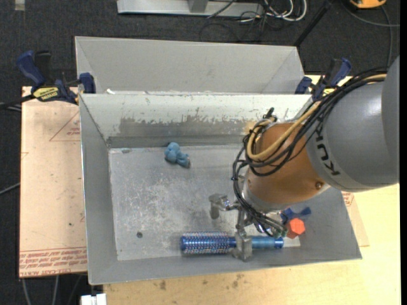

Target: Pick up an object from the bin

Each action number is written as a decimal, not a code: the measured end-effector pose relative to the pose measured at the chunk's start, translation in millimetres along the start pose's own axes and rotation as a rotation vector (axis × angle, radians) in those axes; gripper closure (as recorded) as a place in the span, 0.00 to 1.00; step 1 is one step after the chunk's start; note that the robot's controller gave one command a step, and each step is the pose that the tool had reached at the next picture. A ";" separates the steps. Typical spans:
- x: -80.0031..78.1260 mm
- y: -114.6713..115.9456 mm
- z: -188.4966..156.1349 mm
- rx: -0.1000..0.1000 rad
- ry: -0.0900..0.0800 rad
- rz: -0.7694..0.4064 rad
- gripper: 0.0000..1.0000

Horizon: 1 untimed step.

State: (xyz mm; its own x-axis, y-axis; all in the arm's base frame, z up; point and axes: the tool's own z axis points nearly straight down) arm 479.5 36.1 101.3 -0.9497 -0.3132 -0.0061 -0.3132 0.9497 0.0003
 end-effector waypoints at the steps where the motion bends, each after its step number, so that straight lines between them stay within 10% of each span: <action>1: -2.5 7.5 1.0 0.001 0.000 -0.027 0.00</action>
Offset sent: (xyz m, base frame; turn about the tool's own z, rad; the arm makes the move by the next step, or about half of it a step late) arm -0.0015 0.0078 -0.0013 -0.0287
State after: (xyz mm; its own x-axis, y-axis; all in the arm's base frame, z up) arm 479.6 44.0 100.3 -0.9408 -0.3388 -0.0057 -0.3388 0.9408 -0.0012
